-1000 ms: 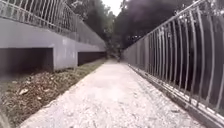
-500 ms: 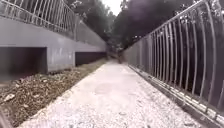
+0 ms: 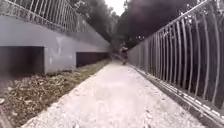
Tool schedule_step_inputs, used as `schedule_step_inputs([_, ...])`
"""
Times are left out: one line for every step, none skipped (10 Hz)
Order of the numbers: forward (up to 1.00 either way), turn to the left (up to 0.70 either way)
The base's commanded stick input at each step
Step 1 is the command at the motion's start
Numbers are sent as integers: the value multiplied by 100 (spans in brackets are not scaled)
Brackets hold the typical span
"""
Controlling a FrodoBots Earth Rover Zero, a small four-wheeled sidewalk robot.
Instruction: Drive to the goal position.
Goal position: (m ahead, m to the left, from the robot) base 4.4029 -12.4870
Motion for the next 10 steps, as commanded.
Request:
schedule_step_inputs([50, 0])
schedule_step_inputs([50, 0])
schedule_step_inputs([50, 0])
schedule_step_inputs([50, 0])
schedule_step_inputs([50, 0])
schedule_step_inputs([50, 16])
schedule_step_inputs([50, 50])
schedule_step_inputs([50, 50])
schedule_step_inputs([50, 44])
schedule_step_inputs([50, 18])
